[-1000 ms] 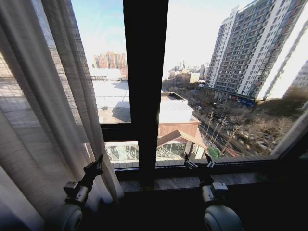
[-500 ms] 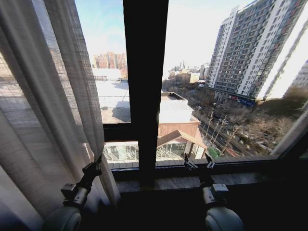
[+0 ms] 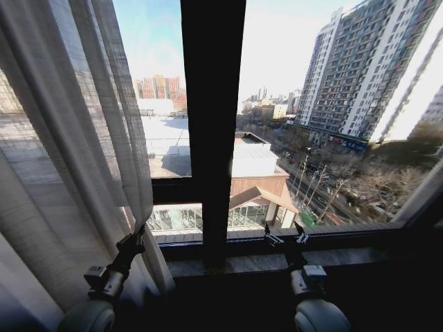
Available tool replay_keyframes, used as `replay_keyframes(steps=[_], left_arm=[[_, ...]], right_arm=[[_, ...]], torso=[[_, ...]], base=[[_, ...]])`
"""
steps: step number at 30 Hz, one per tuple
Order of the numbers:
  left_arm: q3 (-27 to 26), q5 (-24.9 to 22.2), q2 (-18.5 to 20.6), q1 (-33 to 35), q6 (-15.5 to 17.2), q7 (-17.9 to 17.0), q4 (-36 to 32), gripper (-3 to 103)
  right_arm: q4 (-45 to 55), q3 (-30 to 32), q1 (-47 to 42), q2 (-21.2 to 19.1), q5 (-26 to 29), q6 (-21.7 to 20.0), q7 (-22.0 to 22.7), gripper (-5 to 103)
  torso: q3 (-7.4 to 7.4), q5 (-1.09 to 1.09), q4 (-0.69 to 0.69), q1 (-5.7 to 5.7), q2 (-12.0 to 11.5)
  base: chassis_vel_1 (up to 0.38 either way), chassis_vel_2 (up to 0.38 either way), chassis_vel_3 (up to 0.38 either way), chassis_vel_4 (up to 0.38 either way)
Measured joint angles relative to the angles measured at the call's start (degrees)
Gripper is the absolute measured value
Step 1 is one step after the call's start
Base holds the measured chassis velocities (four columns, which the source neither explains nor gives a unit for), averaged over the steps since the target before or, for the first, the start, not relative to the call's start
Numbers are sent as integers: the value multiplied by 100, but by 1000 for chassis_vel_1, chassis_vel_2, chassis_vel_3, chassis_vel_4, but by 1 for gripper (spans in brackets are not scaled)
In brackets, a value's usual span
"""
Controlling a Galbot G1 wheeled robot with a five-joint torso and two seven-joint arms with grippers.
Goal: Open the curtains by pulling them apart, changing their state from closed to fully open.
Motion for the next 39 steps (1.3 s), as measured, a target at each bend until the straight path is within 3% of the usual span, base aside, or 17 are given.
replay_keyframes(steps=[39], left_arm=[[-161,188,-273,411,-135,-3,-460,0]], right_arm=[[223,-244,-195,-45,-104,35,9,100]], torso=[[0,0,1,0,0]], base=[[330,333,-338,-334]])
